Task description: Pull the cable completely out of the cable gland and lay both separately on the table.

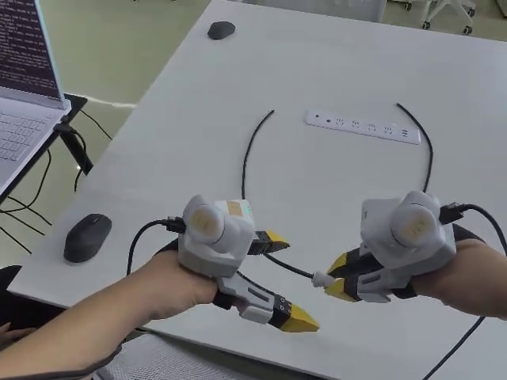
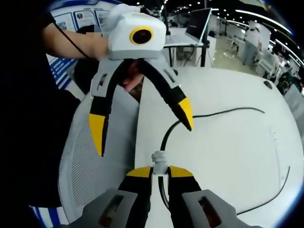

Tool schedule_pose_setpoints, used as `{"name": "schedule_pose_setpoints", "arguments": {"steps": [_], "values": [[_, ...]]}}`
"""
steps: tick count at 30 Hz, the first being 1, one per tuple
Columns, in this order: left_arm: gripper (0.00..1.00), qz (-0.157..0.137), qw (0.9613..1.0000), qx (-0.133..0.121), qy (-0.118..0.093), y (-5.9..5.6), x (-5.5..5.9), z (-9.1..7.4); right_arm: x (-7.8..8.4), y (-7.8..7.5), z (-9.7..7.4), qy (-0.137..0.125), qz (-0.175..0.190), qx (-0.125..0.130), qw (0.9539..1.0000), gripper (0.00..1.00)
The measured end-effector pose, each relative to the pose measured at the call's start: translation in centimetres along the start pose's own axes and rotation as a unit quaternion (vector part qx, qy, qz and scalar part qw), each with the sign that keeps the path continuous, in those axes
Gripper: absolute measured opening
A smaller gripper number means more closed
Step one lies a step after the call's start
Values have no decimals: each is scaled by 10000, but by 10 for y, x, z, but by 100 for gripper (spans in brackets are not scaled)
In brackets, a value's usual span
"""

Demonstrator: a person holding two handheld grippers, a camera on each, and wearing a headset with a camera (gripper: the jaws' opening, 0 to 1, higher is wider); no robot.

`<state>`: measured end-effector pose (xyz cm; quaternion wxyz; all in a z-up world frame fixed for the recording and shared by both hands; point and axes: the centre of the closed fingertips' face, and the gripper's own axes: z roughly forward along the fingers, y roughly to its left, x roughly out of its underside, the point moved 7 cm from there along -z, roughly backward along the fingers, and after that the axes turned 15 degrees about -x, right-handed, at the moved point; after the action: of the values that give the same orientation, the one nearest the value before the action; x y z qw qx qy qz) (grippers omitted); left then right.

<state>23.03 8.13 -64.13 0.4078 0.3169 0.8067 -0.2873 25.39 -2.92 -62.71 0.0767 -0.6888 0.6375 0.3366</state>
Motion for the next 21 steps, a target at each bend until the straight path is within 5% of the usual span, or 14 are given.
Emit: {"name": "schedule_pose_setpoints", "arguments": {"steps": [21], "values": [[40,67,9992,386,-61,-3,-1,15,-1,8,-3,46,-524,-71,9986,6]]}}
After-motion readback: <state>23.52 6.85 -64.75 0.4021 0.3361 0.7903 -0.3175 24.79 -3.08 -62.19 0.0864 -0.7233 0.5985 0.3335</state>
